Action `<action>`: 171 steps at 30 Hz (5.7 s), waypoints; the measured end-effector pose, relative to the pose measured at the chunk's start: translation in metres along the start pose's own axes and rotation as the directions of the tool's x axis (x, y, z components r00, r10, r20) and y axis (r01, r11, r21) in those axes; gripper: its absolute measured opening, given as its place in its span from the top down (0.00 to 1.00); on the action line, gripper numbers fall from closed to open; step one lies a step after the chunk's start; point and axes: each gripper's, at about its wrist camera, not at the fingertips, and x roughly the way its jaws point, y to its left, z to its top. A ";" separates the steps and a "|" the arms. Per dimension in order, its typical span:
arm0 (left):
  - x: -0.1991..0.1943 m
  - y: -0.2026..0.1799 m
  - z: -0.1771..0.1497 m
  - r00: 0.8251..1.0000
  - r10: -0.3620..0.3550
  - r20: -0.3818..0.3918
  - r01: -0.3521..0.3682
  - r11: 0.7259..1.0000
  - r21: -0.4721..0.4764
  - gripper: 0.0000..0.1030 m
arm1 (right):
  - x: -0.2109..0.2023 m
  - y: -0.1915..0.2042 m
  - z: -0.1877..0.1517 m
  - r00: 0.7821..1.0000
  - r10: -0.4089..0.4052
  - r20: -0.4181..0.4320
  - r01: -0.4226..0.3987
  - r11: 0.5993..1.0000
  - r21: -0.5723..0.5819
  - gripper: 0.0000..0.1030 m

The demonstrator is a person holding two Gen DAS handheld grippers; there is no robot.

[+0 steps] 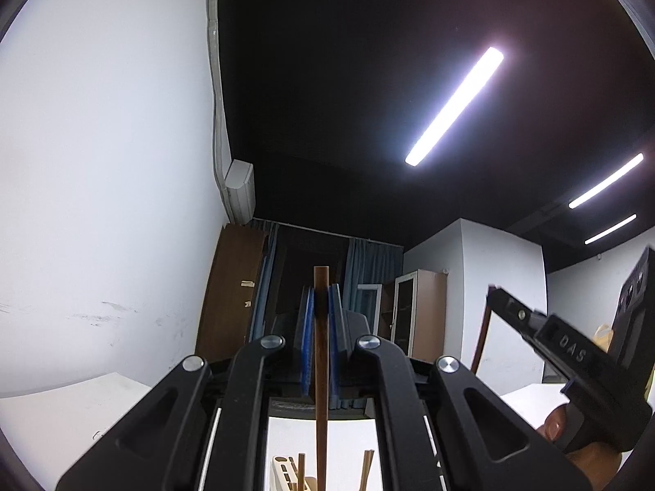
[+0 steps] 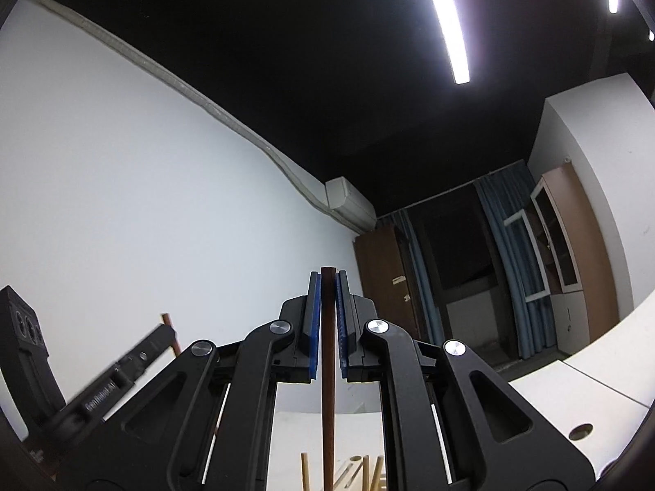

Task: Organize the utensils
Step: 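Lift both brown chopsticks upright and carry them above the cream holder, then lower both brown chopsticks into the holder and open both tools, then withdraw both open tools from the holder to the remaining brown chopsticks, then close the right tool on a brown chopstick while the left tool grasps another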

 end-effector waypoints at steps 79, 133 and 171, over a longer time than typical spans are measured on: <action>0.065 0.044 -0.098 0.868 -0.070 -0.492 0.075 0.997 -0.010 0.86 | 0.028 -0.010 -0.072 0.862 -0.060 -0.504 0.020 0.996 -0.085 0.87; -0.026 0.054 -0.135 0.653 0.064 -0.755 -0.059 0.998 0.033 0.56 | -0.036 0.024 -0.165 0.534 -0.127 -0.836 0.045 0.991 -0.122 0.49; -0.012 0.063 -0.159 0.547 0.107 -0.830 -0.080 0.994 0.075 0.53 | -0.032 0.019 -0.265 0.261 -0.144 -0.955 0.026 0.989 -0.142 0.61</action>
